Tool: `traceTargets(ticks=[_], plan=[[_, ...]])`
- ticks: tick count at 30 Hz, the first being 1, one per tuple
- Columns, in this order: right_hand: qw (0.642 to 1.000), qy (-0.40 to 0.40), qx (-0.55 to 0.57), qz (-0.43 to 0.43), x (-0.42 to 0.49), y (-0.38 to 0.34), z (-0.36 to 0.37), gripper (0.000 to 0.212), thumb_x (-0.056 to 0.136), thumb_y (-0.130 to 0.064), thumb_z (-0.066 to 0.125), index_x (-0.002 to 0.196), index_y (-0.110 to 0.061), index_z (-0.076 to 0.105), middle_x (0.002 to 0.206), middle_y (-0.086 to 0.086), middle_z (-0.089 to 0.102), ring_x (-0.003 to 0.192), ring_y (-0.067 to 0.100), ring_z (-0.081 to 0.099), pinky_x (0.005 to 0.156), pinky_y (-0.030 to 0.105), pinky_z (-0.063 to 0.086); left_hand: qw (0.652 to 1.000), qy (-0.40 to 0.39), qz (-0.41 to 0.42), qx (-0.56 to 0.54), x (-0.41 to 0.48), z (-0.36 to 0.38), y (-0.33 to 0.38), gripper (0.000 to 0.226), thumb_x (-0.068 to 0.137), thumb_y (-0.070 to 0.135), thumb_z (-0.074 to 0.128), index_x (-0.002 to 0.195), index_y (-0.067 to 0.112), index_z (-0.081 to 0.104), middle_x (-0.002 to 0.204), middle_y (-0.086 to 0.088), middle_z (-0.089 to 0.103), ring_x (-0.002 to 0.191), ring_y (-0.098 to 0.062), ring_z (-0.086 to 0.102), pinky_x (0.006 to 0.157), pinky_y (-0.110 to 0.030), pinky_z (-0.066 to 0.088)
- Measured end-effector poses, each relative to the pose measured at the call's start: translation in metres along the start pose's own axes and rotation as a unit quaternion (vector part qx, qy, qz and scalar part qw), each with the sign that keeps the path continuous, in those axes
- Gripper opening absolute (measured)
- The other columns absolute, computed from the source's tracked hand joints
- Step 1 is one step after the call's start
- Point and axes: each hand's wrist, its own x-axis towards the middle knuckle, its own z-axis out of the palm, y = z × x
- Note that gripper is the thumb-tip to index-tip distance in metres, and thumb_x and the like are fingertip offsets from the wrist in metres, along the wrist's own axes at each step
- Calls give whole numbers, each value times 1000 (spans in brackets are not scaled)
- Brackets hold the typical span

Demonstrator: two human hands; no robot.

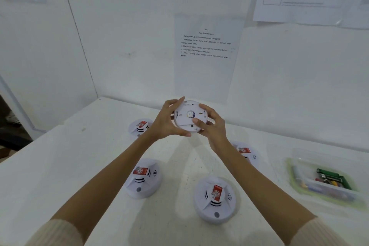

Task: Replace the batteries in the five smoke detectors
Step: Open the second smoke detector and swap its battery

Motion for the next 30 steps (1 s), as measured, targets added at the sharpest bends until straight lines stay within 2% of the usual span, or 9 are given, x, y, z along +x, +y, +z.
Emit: traceTargets(ticks=[4, 8, 9, 11, 12, 14, 21, 27, 30], plan=[[1000, 12, -1, -12, 4, 0, 1, 43, 75, -4, 73, 112, -22, 59, 119, 4, 55, 104, 24, 59, 71, 39, 58, 998, 31, -1, -58, 5, -2, 7, 103, 48, 18, 90, 137, 17, 37, 127, -1, 45, 113, -14, 49, 87, -19, 52], [981, -38, -178, -69, 12, 1, -13, 55, 73, -14, 77, 122, -26, 54, 123, 10, 45, 109, 25, 54, 71, 40, 59, 999, -5, 15, -50, 7, -11, 8, 97, 46, 21, 89, 132, 19, 43, 129, 1, 50, 115, -15, 51, 87, -18, 51], [967, -49, -235, -83, 14, 0, -17, 60, 72, -17, 78, 125, -27, 53, 121, 8, 43, 110, 23, 51, 77, 37, 58, 999, -13, 17, -44, 7, -12, 7, 99, 46, 19, 91, 132, 18, 42, 129, 0, 50, 115, -16, 51, 86, -18, 51], [939, -70, -318, -114, 18, -4, -23, 67, 68, -18, 81, 128, -24, 52, 115, 5, 41, 108, 16, 46, 87, 21, 50, 999, -27, 17, -34, 7, -13, 5, 100, 48, 10, 92, 134, 15, 41, 129, 0, 48, 114, -13, 50, 84, -14, 50], [927, -83, -343, -127, 20, -7, -25, 69, 67, -18, 82, 128, -22, 52, 113, 4, 40, 106, 14, 44, 86, 11, 46, 999, -33, 21, -27, 8, -13, 5, 101, 49, 8, 91, 135, 16, 40, 127, 1, 46, 113, -10, 49, 82, -12, 49], [905, -112, -381, -154, 23, -13, -28, 70, 64, -19, 84, 127, -19, 53, 111, 3, 39, 102, 14, 46, 81, 4, 42, 998, -46, 28, -15, 8, -13, 5, 103, 49, 8, 91, 136, 19, 38, 125, 2, 44, 111, -6, 47, 82, -10, 49], [820, -177, -499, -219, 26, -22, -32, 66, 68, -28, 81, 126, -13, 54, 118, 3, 41, 107, 18, 47, 75, 22, 51, 998, -58, 26, -12, 4, -11, 7, 98, 41, 37, 88, 127, 30, 43, 126, 14, 47, 112, 4, 47, 83, -16, 50], [769, -209, -546, -259, 28, -26, -28, 68, 72, -28, 78, 130, -10, 49, 124, 10, 43, 112, 22, 40, 84, 27, 45, 998, -36, 32, -29, 2, -12, 8, 98, 39, 43, 86, 127, 29, 45, 124, 12, 53, 111, -8, 52, 83, -22, 53], [718, -203, -594, -300, 29, -29, -25, 68, 70, -32, 78, 127, -6, 51, 120, 12, 48, 111, 25, 39, 86, 30, 42, 998, -31, 40, -29, 1, -12, 8, 99, 40, 43, 85, 129, 23, 45, 125, 7, 53, 111, -12, 53, 82, -22, 54]])
